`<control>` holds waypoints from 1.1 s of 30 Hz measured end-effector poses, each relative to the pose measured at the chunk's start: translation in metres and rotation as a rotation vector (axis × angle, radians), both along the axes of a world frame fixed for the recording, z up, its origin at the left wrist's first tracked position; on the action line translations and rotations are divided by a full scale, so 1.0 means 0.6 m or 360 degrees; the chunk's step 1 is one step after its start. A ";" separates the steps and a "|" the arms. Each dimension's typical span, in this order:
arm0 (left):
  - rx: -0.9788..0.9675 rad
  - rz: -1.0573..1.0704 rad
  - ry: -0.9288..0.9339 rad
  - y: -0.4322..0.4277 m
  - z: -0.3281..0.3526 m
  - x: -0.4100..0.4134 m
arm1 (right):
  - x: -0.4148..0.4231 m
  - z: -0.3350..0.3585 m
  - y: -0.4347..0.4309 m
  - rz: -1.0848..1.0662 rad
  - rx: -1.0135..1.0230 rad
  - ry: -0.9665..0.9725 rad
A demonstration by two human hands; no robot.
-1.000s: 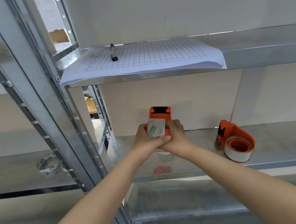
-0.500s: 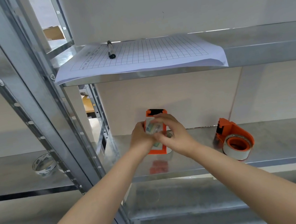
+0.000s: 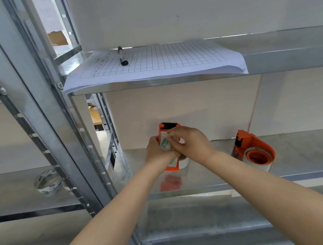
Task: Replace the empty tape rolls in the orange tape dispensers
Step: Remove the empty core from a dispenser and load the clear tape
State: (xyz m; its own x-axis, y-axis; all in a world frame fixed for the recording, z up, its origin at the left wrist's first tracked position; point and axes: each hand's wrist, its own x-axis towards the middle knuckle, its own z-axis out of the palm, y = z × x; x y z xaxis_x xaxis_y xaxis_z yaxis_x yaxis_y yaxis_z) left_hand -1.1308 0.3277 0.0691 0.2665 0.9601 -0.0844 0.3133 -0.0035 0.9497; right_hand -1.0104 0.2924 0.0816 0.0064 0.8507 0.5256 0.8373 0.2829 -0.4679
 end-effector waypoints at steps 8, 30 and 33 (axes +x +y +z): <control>-0.0055 0.0012 0.0025 -0.016 -0.013 -0.003 | -0.009 0.013 0.035 -0.0179 -0.0332 0.0619; 0.0163 -0.0067 -0.0061 -0.068 -0.006 -0.042 | 0.052 0.071 0.091 -0.0337 -0.0404 0.0956; 0.0164 -0.0062 -0.0128 -0.076 -0.011 -0.042 | 0.056 0.075 0.091 -0.0298 -0.0468 0.0924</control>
